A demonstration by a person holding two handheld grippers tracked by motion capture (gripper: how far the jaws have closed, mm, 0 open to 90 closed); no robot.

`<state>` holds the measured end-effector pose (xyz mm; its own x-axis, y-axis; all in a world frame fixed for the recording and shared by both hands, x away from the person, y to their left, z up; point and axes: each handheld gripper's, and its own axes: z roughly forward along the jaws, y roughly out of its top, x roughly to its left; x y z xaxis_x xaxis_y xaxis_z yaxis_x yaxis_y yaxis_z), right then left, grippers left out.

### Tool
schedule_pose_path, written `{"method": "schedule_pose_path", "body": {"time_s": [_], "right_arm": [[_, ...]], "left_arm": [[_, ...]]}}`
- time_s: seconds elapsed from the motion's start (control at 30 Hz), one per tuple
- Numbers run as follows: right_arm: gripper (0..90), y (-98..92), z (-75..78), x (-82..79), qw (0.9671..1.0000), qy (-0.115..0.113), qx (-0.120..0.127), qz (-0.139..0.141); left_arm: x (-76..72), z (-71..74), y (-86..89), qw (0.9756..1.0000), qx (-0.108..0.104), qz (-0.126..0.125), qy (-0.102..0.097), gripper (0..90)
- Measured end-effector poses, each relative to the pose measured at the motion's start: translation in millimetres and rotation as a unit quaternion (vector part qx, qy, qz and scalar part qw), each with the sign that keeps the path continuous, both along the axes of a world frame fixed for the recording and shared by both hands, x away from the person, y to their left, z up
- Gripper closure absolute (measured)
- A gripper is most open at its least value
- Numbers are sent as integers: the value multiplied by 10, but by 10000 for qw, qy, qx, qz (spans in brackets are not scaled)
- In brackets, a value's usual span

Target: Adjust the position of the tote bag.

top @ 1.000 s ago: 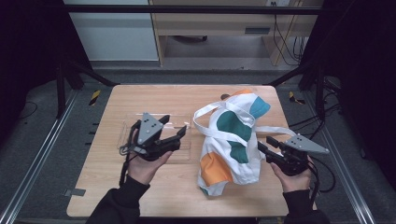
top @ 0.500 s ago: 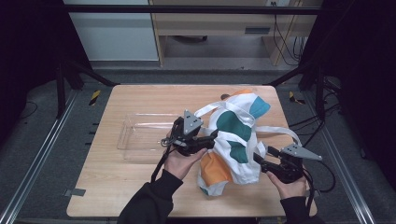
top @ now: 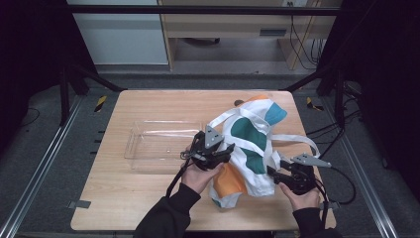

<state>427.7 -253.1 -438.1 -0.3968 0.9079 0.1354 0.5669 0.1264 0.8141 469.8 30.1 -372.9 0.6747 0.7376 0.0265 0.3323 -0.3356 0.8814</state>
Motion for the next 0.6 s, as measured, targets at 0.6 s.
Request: {"method": "schedule_pose_path", "body": {"time_s": [0.6], "right_arm": [[900,-113,90,23,9982,99,-567,-166]], "left_arm": [[-11,210,123,9998,-82,-59,194,900]]}}
